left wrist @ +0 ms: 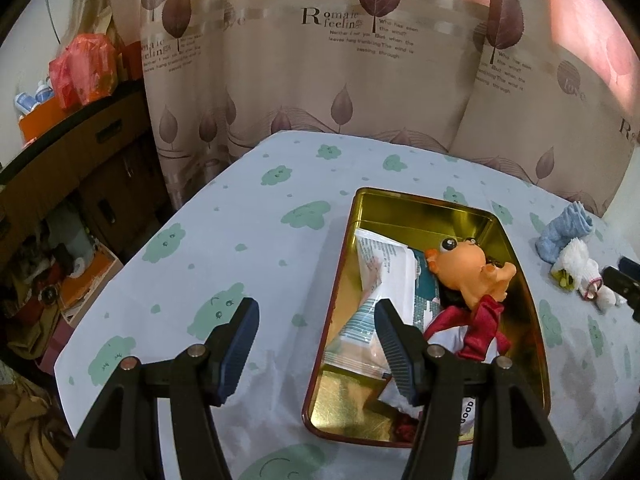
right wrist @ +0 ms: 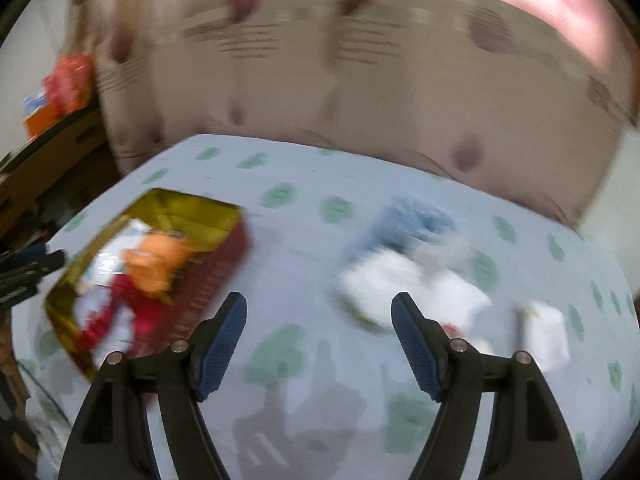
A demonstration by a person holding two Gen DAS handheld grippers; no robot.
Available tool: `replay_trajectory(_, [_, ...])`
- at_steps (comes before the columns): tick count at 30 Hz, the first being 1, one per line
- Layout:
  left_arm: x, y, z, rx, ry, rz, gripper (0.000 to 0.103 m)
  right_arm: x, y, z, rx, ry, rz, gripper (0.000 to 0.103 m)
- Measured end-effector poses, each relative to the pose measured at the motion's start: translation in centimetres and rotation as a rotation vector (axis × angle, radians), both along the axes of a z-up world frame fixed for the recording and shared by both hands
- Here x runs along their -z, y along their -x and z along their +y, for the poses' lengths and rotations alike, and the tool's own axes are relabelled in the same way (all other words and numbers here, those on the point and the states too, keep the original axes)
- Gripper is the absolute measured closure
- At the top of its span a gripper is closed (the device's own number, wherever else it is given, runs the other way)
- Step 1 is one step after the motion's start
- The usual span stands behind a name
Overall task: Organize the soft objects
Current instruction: 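Grasp the white CLOTH towel with the right gripper while the left moves to the socks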
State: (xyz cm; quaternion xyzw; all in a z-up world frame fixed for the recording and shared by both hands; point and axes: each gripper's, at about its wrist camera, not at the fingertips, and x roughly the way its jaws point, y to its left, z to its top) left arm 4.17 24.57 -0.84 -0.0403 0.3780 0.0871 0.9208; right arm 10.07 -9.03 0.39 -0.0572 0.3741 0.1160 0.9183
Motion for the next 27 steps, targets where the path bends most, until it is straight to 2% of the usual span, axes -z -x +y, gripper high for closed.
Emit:
replay_trajectory(10, [0.0, 0.0, -0.2, 0.001, -0.004, 0.003, 0.042, 2.4, 0.3, -11.3, 0.279, 0.001, 0.058, 0.03])
replay_trajectory(16, [0.0, -0.1, 0.0, -0.009, -0.001, 0.002, 0.042, 3.9, 0.9, -16.3, 0.393, 0.023, 0.086, 0.03])
replay_trajectory(18, [0.0, -0.1, 0.0, -0.006, 0.002, -0.002, 0.042, 4.2, 0.6, -17.1, 0.404, 0.024, 0.09, 0.028])
replay_trajectory(20, [0.0, 0.0, 0.0, -0.006, -0.005, -0.003, 0.042, 4.4, 0.0, -17.3, 0.41, 0.031, 0.092, 0.02])
replay_trajectory(27, [0.3, -0.1, -0.2, -0.013, -0.005, -0.002, 0.042, 5.4, -3.7, -17.8, 0.424, 0.052, 0.097, 0.018])
